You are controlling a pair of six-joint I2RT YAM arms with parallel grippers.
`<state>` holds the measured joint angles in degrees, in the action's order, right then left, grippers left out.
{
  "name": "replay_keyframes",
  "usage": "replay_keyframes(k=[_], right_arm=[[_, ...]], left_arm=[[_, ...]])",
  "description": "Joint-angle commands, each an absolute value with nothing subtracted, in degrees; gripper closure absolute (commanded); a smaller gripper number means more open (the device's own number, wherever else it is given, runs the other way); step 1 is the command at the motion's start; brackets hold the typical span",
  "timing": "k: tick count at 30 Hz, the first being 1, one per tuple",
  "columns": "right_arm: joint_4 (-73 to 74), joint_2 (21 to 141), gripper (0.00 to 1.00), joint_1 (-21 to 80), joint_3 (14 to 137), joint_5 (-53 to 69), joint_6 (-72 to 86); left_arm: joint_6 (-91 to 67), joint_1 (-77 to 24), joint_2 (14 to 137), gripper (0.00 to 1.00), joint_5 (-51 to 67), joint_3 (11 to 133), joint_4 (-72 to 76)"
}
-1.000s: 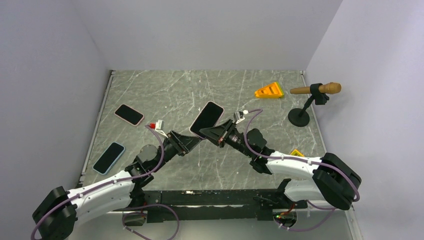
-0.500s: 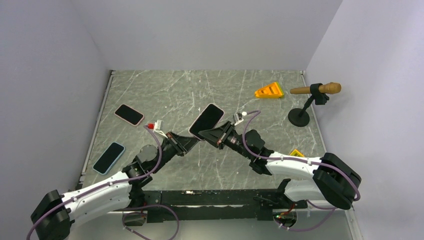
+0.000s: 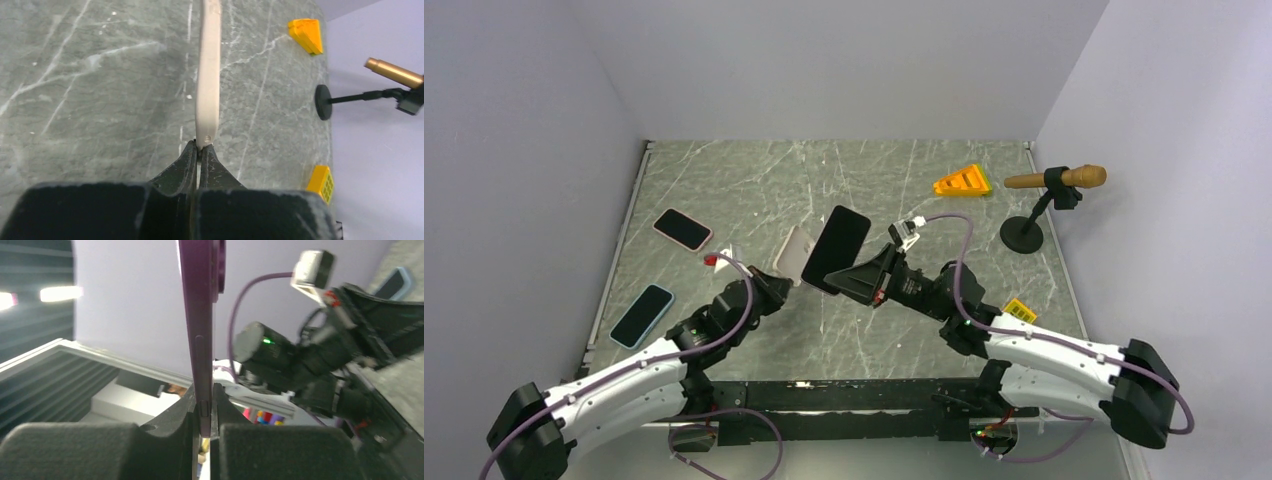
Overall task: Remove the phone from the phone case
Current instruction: Place the phone case at the center of the board.
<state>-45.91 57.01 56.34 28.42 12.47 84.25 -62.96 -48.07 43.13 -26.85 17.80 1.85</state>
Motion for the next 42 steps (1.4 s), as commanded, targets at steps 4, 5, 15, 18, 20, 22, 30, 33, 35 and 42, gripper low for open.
replay_keyframes(k=[4, 5, 15, 18, 20, 22, 30, 33, 35, 42], right_arm=[[-4.41, 44.90, 1.00, 54.08, 37.95, 5.26, 67.97], [0.68, 43.09, 1.00, 53.81, 38.71, 2.59, 65.91], [28.34, 31.91, 1.00, 53.44, 37.86, -8.06, 58.68], [28.37, 29.77, 1.00, 53.45, 35.66, -7.57, 59.52], [28.51, 29.24, 1.00, 53.45, 35.01, -6.94, 59.34], [29.85, 29.51, 1.00, 53.48, 35.37, -6.80, 59.09], [30.40, 29.32, 1.00, 53.44, 35.51, -5.78, 58.16], [29.73, 29.42, 1.00, 53.43, 34.87, -5.04, 58.39], [29.31, 29.47, 1.00, 53.35, 34.51, -4.52, 58.60], [29.64, 30.00, 1.00, 53.31, 35.40, -3.91, 58.63]], left_arm=[[-57.59, -47.54, 36.77, 1.00, -16.22, 17.28, 6.42], [-57.57, -47.41, 35.87, 1.00, -14.79, 17.43, 4.96], [-62.47, -44.03, 26.12, 1.00, -6.29, 12.04, 4.58], [-62.28, -41.01, 28.79, 1.00, -1.04, 12.58, 6.42], [-61.97, -37.12, 31.36, 1.00, 3.53, 13.62, 6.09], [-61.52, -31.72, 35.08, 1.00, 8.93, 14.93, 5.19], [-57.86, -11.90, 64.04, 1.00, 33.76, 24.72, 19.67], [-58.66, -9.12, 78.71, 1.00, 42.03, 34.33, 25.57], [-61.00, -8.07, 87.20, 1.00, 46.13, 39.89, 30.91], [-56.83, -5.48, 107.51, 1.00, 47.84, 66.57, 16.46]])
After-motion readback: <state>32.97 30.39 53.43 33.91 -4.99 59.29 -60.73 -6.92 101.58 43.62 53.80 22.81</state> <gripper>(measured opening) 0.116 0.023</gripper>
